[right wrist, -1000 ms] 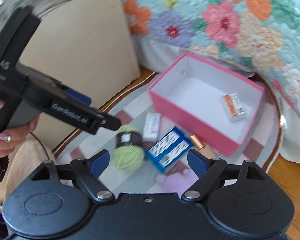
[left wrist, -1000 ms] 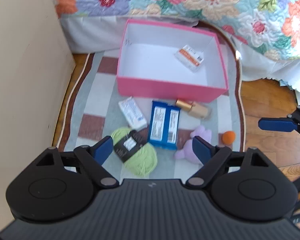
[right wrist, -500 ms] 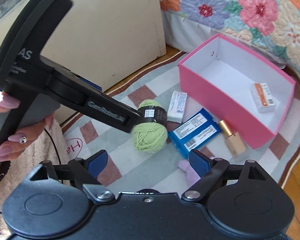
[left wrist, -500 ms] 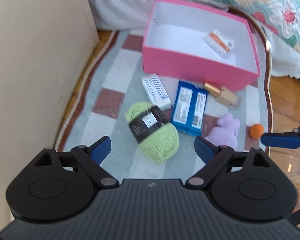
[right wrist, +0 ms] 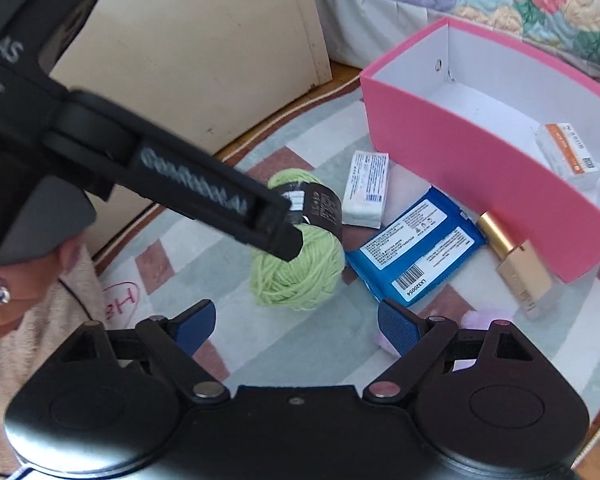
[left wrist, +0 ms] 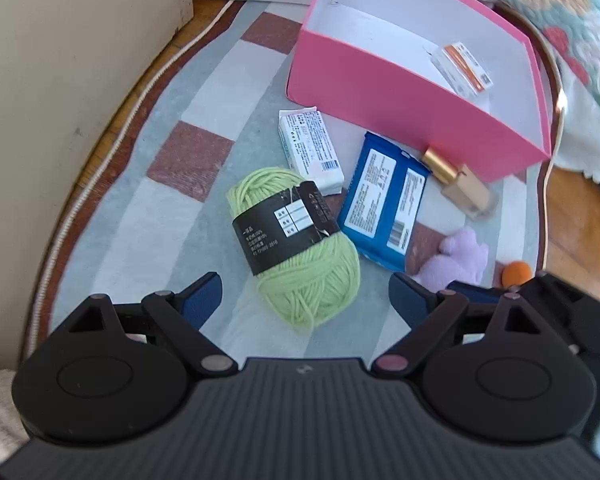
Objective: Organize objects
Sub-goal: 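Lower the left tool onto the green yarn ball and close it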
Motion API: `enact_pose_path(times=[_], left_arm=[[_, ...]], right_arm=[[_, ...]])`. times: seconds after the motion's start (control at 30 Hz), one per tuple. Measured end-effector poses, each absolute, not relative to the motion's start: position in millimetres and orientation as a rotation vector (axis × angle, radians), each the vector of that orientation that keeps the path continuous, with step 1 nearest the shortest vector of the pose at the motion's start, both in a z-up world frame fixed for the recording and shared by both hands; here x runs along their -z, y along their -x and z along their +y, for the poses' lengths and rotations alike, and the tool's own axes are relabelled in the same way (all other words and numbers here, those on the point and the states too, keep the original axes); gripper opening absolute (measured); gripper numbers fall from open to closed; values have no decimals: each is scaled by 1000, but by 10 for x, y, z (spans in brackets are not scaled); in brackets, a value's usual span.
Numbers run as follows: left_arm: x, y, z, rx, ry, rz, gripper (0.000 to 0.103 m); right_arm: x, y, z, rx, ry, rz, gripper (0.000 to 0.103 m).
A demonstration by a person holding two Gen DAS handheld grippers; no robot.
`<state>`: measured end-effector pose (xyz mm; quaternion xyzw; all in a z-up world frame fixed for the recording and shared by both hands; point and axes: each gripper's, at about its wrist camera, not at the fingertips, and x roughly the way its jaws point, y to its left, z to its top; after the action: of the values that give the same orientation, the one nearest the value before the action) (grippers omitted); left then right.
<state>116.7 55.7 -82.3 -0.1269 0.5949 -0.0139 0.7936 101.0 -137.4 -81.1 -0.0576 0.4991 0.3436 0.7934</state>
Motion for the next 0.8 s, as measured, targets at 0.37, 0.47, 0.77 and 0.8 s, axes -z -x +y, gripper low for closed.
enact_pose_path(times=[0.37, 0.47, 0.77, 0.8], left_arm=[[1225, -1283, 916, 33, 464, 1227, 67], [1297, -1275, 972, 48, 508, 1213, 60], [1303, -1203, 931, 57, 525, 1188, 47], [1296, -1198, 926, 58, 524, 1189, 46]], right_arm=[[1202, -1052, -978, -769, 222, 1011, 91], [1281, -1082, -904, -742, 237, 999, 91], [1275, -1064, -892, -743, 264, 996, 52], [1264, -1054, -899, -739, 265, 995, 51]])
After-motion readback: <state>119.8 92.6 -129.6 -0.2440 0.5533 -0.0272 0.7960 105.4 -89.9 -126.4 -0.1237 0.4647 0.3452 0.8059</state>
